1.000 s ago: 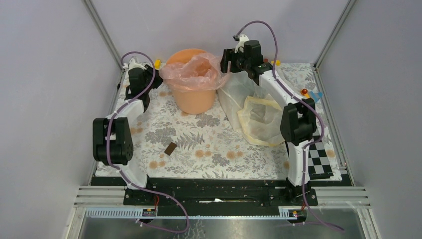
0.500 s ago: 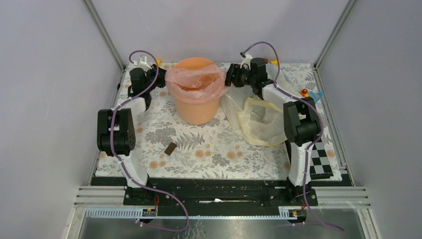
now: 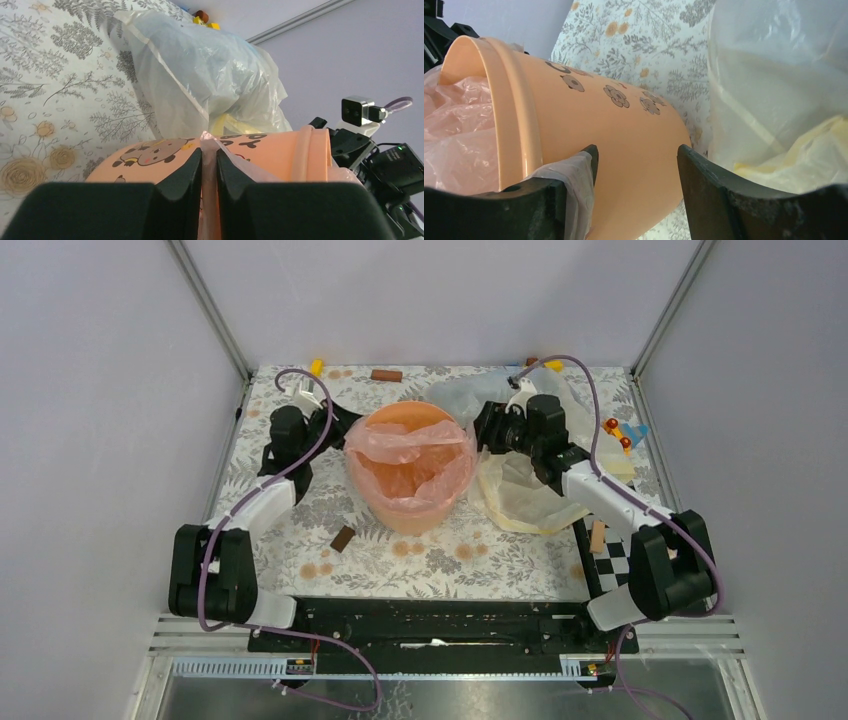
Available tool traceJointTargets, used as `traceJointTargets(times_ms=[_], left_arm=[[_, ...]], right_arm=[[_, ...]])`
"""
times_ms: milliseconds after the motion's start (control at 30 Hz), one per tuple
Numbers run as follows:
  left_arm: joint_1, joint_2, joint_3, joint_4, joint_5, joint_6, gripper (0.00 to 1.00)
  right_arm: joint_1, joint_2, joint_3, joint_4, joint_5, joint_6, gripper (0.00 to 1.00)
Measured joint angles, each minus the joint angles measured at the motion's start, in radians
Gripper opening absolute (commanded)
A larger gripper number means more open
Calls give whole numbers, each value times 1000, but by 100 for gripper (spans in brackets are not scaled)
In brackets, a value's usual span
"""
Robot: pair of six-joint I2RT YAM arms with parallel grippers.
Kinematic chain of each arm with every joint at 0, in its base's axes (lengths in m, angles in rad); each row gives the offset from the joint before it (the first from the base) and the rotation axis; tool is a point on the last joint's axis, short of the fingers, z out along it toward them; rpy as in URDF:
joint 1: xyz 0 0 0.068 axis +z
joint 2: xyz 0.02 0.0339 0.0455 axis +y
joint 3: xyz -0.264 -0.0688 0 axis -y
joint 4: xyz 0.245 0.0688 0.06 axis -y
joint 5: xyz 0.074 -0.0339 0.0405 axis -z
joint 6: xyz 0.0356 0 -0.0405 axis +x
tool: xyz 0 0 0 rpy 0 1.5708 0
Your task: Put the trash bags into the trash bin
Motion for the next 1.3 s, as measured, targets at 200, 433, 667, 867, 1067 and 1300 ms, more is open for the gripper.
traceJointTargets(times_ms=[200,433,667,867,1067,1300], left_arm=[[-10,-12,-49,-53,-29,29,11],[-15,35,-51,-80,-51,48,10],[-29,32,-64,-109,-108,68,7],[-31,22,-100,-103,-135,68,5],[-31,20,-106,-96,-155,68,5],[-32,-9,-113,-93,-174,68,5]], right_arm=[[37,-45,-77,-47,50,28,64],[47,-37,-82,-108,92,21,72],[65,-123,-92,-208,204,-58,83],[68,-265,-117,-251,285,-126,84],[68,-372,-173,-309,354,-185,86],[68,-544,-193,-295,328,-260,88]])
